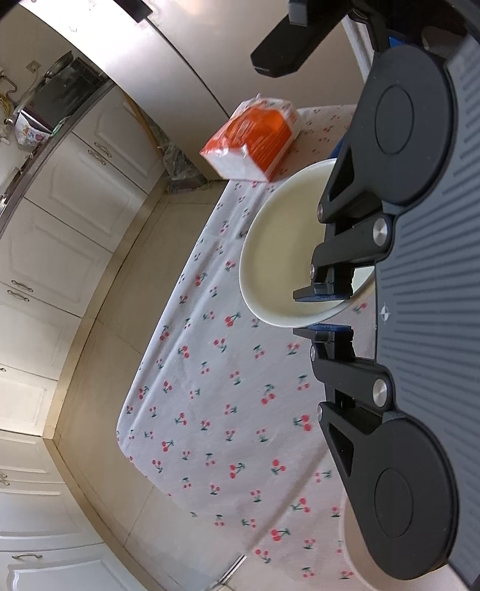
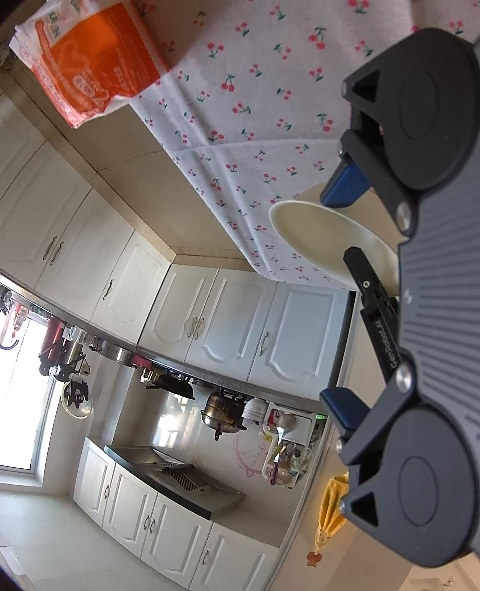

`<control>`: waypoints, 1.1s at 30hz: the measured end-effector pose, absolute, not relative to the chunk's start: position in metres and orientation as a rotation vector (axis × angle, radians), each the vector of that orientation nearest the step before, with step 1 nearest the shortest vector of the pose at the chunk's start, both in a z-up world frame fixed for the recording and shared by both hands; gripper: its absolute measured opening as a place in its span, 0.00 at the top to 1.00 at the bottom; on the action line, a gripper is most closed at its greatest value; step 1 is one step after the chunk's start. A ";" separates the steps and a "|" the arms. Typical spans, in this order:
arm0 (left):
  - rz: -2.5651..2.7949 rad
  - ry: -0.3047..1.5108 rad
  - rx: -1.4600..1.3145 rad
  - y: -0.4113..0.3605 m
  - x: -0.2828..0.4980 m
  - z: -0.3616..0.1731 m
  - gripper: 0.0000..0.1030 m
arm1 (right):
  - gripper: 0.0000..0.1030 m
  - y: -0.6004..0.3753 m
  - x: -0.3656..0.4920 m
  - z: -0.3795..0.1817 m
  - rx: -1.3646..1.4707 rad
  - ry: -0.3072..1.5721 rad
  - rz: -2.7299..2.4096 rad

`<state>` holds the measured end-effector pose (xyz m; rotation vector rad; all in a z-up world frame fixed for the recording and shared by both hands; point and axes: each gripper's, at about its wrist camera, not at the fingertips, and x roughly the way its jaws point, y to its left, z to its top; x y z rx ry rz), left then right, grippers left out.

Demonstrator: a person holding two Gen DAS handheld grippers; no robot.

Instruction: Organize plates and bowls

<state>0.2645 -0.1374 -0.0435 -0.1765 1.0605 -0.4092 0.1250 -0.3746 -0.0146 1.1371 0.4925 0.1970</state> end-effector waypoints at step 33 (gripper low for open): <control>-0.538 1.090 0.001 -0.136 0.112 -0.014 0.87 | 0.00 -0.366 -0.002 -0.003 1.094 0.593 0.335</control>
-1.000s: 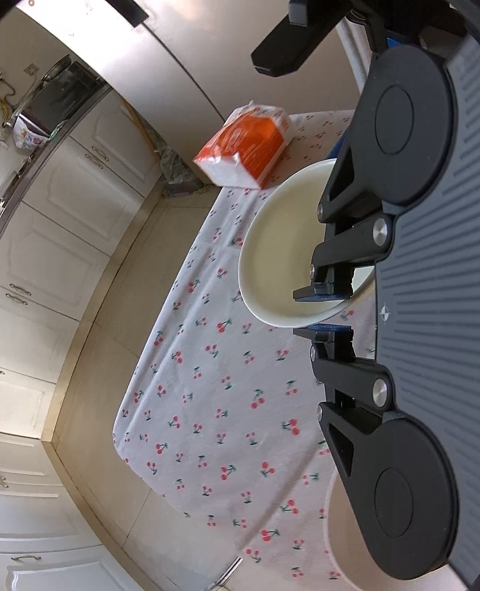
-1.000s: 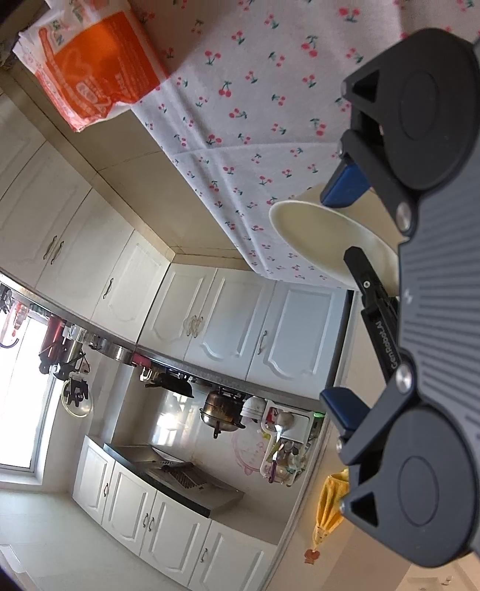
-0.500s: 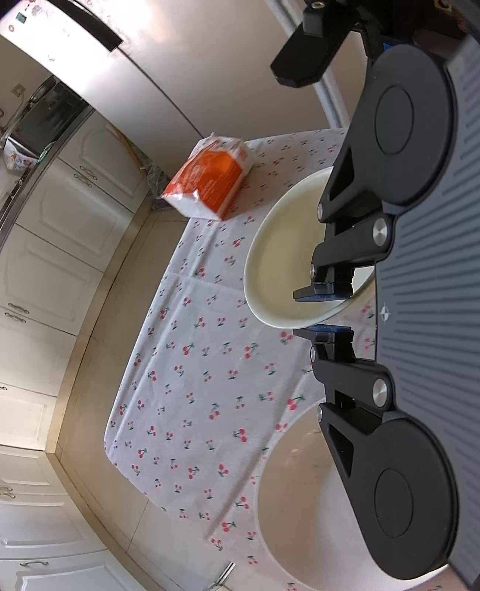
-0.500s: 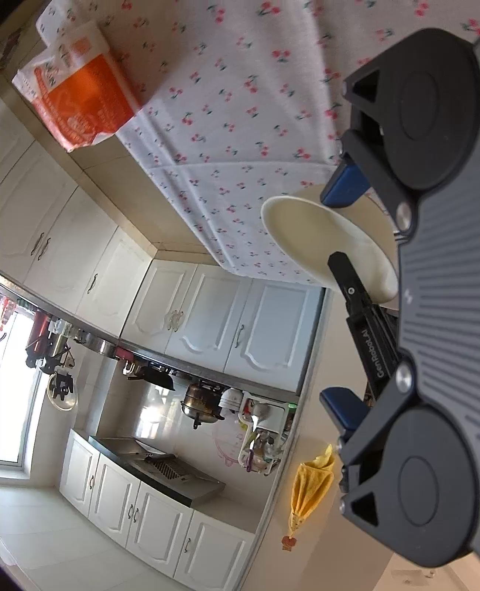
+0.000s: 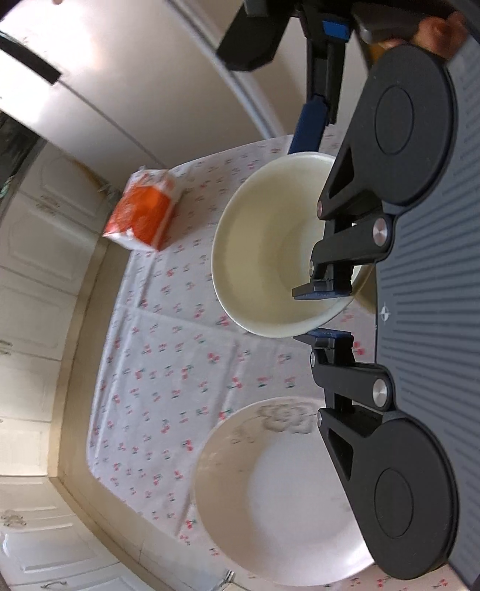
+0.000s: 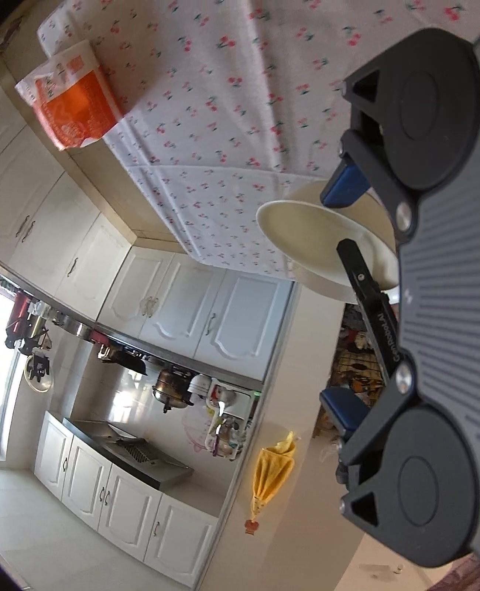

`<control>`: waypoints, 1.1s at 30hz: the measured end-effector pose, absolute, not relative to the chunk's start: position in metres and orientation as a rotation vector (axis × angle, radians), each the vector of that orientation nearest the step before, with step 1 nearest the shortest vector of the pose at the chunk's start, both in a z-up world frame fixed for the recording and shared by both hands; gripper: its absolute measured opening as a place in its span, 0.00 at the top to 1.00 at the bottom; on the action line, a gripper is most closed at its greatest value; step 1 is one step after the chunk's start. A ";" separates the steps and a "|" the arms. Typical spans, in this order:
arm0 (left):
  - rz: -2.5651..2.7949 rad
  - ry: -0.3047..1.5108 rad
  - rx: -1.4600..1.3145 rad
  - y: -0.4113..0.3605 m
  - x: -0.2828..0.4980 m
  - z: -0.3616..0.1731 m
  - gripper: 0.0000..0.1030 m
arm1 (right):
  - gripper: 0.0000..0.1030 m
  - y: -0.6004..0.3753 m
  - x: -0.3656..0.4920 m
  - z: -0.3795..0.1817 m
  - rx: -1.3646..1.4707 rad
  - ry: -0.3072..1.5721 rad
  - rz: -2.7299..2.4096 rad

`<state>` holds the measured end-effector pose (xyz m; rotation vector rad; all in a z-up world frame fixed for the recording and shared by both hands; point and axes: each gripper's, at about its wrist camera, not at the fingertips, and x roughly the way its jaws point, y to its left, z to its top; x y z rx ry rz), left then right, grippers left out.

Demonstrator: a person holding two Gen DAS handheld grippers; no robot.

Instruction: Organize plates and bowls

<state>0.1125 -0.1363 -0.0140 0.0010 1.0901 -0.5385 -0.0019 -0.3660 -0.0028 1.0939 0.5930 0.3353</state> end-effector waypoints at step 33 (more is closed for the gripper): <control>-0.619 1.175 0.147 -0.138 0.068 -0.052 0.85 | 0.00 -0.357 -0.048 -0.047 1.185 0.735 0.286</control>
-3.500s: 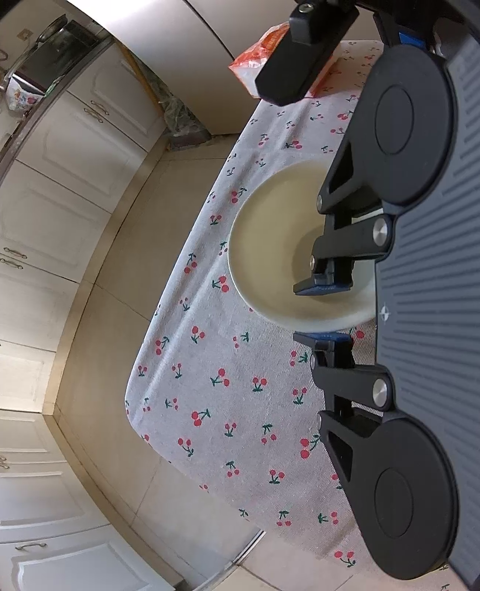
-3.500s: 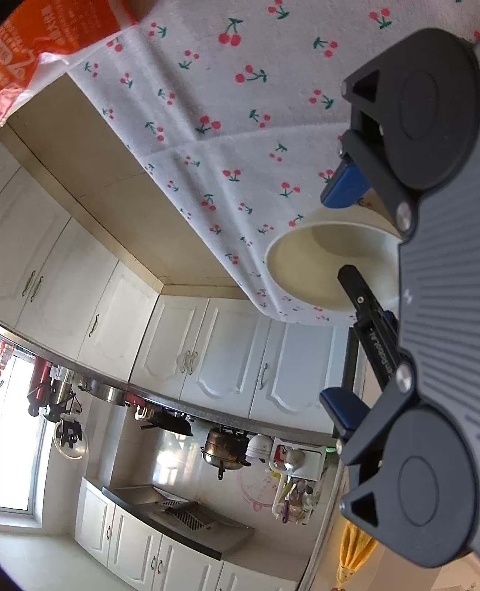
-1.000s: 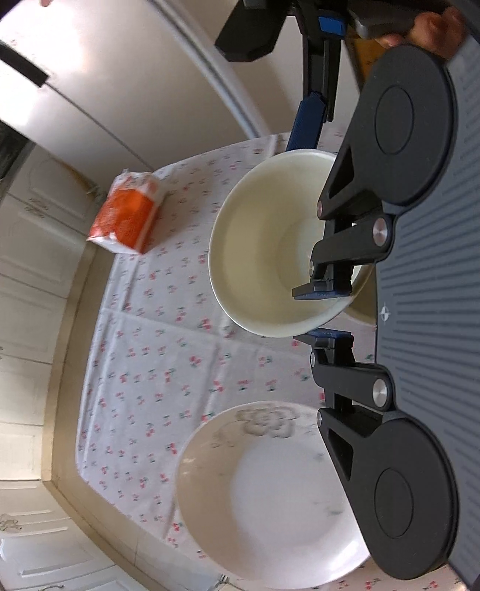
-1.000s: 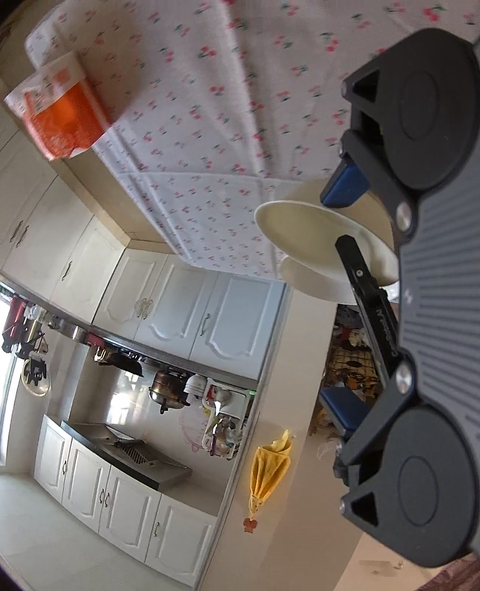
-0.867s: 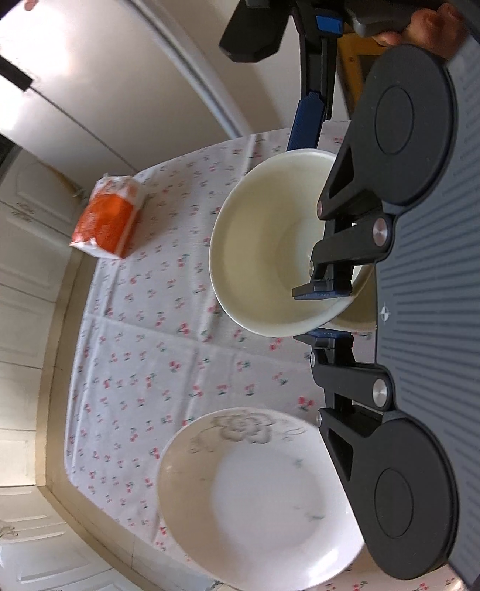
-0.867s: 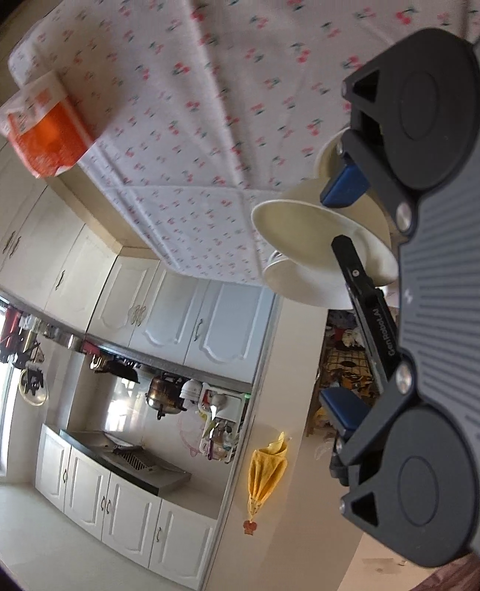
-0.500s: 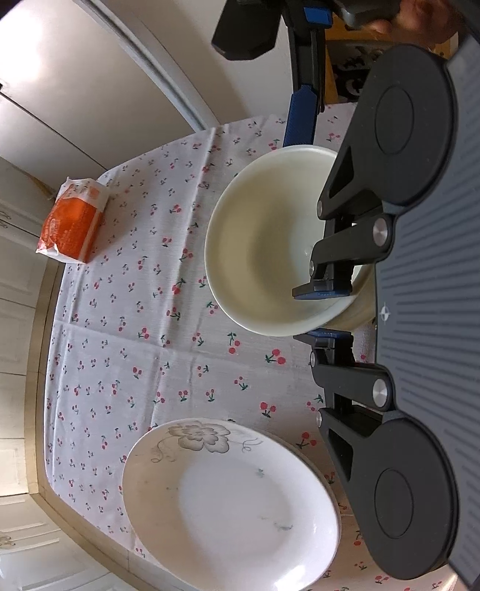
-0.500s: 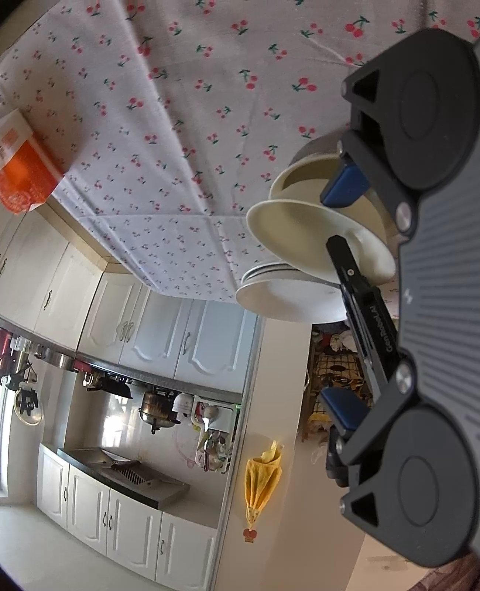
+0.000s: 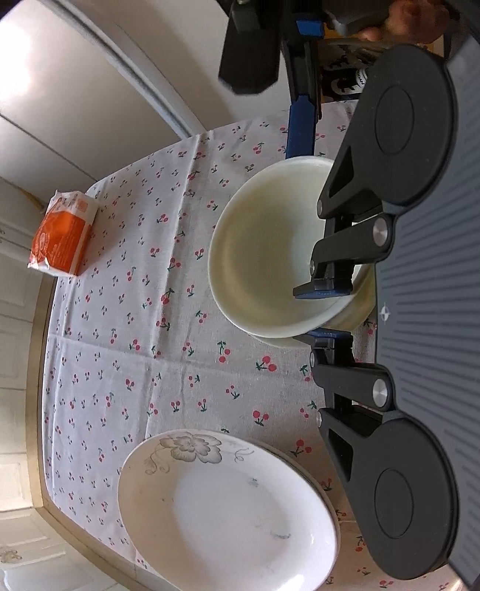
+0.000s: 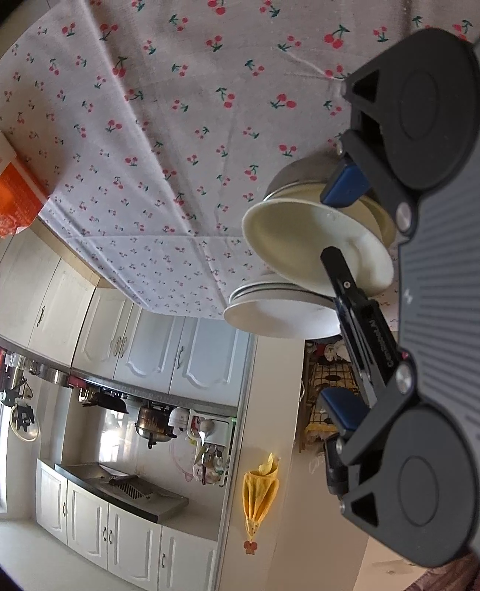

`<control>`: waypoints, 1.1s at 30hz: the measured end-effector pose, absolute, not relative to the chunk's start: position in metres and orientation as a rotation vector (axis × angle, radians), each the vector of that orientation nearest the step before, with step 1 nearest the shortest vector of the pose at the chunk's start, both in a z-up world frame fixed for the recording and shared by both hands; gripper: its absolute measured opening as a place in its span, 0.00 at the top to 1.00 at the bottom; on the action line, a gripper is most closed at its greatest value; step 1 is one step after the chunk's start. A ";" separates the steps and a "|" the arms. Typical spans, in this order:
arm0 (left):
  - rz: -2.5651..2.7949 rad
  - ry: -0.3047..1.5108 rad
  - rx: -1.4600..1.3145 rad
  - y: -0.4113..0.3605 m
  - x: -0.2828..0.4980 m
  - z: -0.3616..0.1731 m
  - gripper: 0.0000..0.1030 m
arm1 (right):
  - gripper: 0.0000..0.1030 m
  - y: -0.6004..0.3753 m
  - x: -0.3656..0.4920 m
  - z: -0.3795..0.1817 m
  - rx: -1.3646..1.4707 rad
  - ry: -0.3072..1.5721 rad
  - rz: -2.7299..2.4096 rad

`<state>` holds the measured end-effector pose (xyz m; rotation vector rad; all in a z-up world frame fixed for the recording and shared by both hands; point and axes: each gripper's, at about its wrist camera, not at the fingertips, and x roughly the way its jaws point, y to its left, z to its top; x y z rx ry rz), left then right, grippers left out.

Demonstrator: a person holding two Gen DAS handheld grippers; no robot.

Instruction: Organize plates and bowls

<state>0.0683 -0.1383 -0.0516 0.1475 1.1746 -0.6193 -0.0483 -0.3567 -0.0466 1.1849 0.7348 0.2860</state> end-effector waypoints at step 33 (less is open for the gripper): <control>-0.674 1.030 0.030 -0.148 0.120 -0.048 0.34 | 0.00 -0.390 -0.049 -0.074 1.231 0.511 0.027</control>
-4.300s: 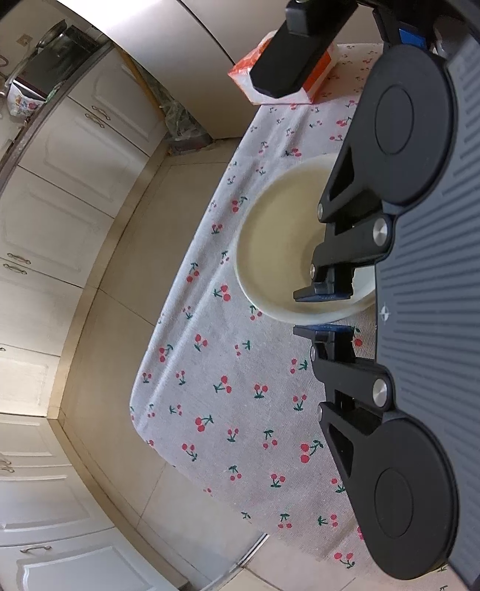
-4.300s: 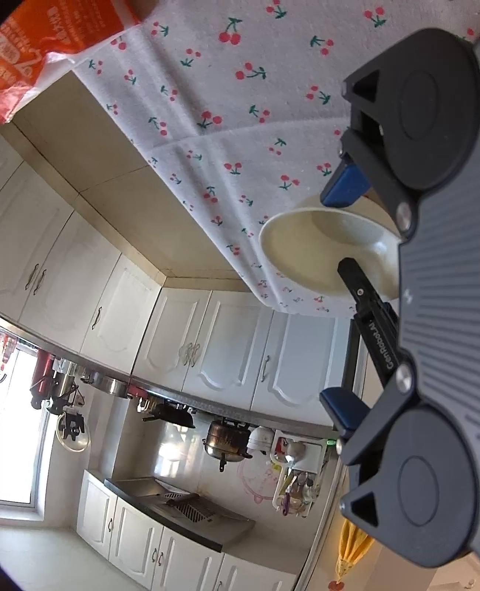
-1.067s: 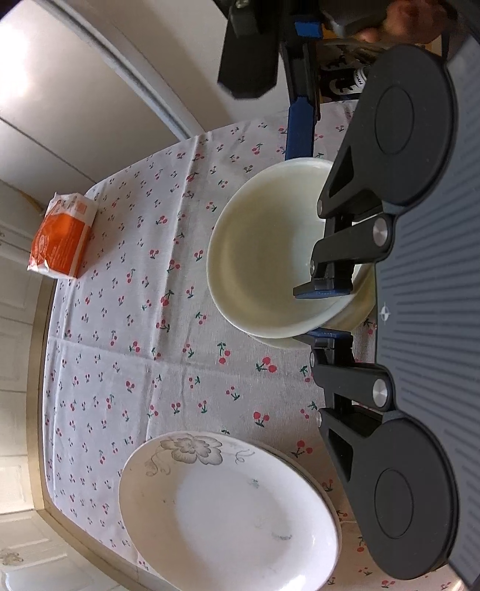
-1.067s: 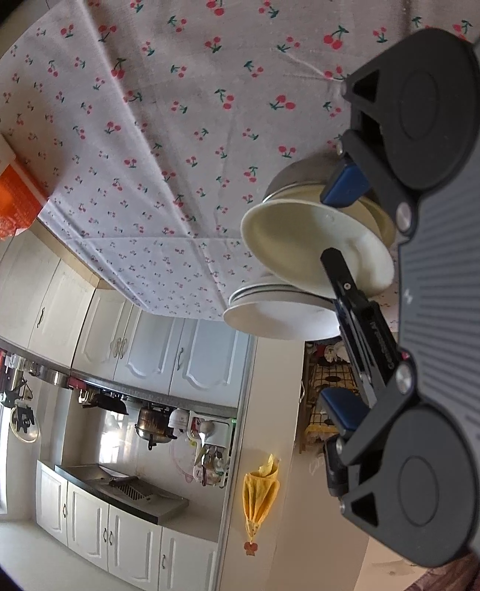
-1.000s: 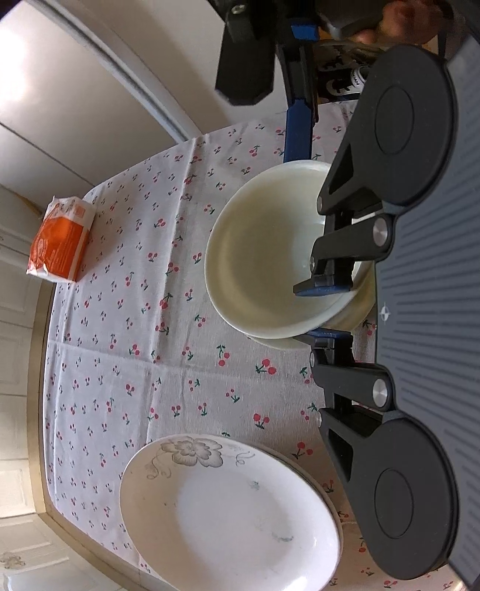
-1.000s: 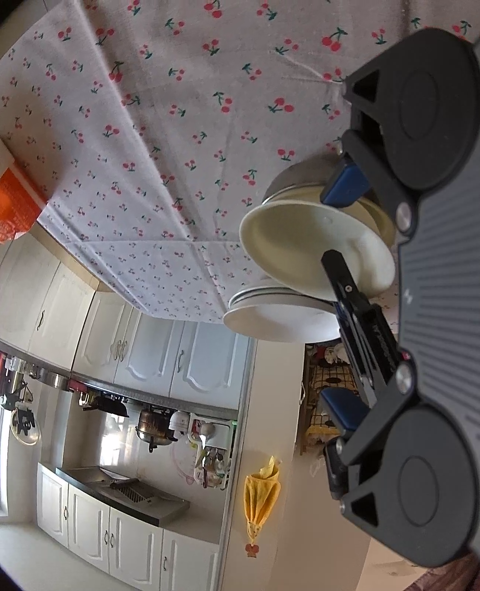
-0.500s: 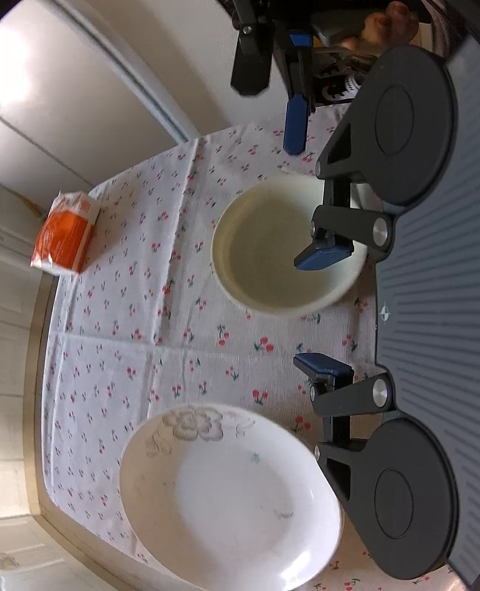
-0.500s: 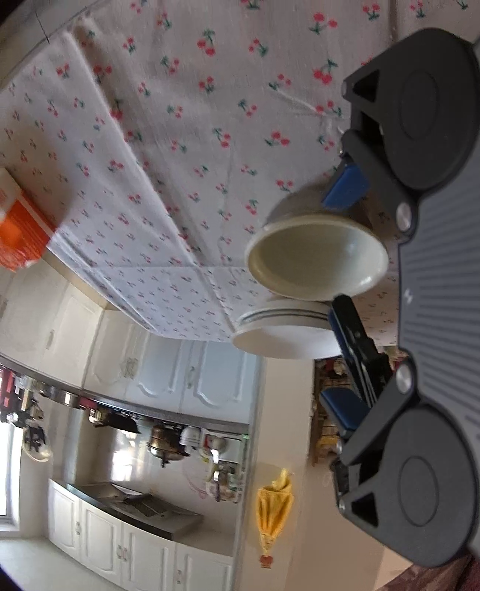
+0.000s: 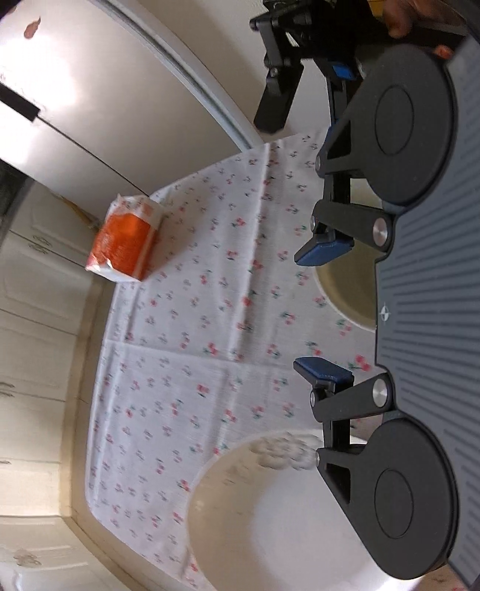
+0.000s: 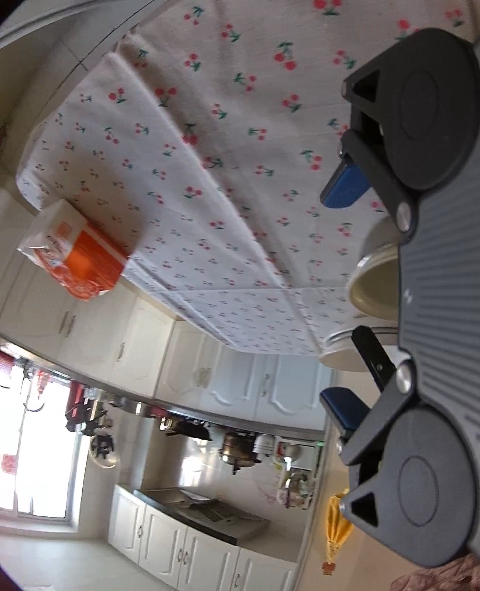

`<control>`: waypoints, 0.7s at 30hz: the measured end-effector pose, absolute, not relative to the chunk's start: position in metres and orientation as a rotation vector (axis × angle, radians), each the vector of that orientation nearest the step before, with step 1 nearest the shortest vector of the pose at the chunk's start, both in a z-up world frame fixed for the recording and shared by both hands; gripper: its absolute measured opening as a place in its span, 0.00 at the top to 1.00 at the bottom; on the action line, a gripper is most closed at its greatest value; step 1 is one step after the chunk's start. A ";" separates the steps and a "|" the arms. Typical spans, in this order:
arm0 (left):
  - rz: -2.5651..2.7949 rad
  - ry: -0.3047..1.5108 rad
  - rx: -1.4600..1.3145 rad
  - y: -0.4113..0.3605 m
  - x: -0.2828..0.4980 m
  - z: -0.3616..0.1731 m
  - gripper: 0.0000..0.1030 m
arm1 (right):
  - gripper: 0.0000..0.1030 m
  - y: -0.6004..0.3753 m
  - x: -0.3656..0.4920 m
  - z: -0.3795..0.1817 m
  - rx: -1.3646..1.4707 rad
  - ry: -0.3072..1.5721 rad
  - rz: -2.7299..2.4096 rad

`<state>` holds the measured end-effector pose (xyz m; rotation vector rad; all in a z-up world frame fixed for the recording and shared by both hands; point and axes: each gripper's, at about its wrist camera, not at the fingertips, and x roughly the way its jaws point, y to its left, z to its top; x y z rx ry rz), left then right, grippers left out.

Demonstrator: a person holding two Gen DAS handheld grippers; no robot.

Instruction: Organize plates and bowls

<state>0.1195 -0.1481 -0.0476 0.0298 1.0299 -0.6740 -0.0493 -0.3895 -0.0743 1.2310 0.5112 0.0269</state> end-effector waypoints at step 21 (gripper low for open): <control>-0.738 0.827 -0.012 -0.132 0.082 -0.054 0.10 | 0.00 -0.363 -0.058 -0.091 1.136 0.269 -0.018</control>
